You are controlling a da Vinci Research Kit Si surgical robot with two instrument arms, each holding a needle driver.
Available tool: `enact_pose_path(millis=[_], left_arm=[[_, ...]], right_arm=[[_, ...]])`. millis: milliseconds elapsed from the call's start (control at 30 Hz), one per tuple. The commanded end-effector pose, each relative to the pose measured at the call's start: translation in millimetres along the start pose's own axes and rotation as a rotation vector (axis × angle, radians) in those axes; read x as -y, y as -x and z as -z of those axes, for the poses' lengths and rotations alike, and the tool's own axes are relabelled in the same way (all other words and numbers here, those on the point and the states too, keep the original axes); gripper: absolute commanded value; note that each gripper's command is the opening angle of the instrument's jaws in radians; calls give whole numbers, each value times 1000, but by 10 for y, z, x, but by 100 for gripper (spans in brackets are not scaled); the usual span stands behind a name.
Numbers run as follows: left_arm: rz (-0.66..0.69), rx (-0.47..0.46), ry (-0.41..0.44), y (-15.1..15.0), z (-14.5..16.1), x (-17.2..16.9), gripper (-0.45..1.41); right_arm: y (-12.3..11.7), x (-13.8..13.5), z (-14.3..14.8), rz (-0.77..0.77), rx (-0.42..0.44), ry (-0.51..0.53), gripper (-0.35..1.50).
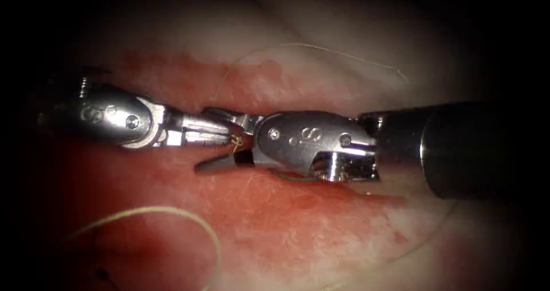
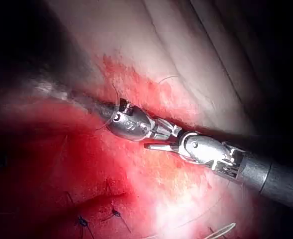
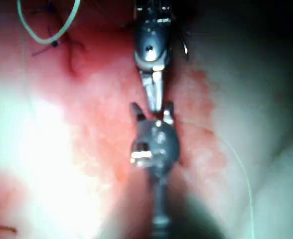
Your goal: Wound Closure
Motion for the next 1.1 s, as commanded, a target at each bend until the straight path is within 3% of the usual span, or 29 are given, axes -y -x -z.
enact_pose_path(millis=[33,500,567,633,667,867,933,967,1033,1067,1100], left_arm=[[0,0,1,5,-6,-2,-35],[13,-13,2,-12,-5,-7,-35],[13,-13,2,-11,-6,-7,-35],[12,-13,2,-11,-6,-7,-35],[11,-13,2,-10,-6,-7,-35],[11,-14,4,-11,-5,-9,-35],[11,-15,6,-11,-3,-8,-35],[11,-15,7,-11,-3,-8,-35],[12,-16,4,-12,0,-7,-35],[13,-15,1,-12,2,-6,-35],[16,-17,-6,-14,9,-2,-35]], right_arm=[[0,1,-10,0,-4,0,138],[1,5,-37,7,2,-15,138],[1,6,-38,11,0,-21,131],[-2,9,-37,19,-11,-59,74],[-3,10,-37,33,-34,-84,-35],[-3,8,-38,38,4,-55,-35],[-2,3,-36,37,-26,-50,-35],[-1,2,-34,38,-43,-45,-3],[-1,1,-27,37,-50,-25,98],[-2,0,-23,28,-41,4,135],[-4,-3,-9,21,-36,26,145]])
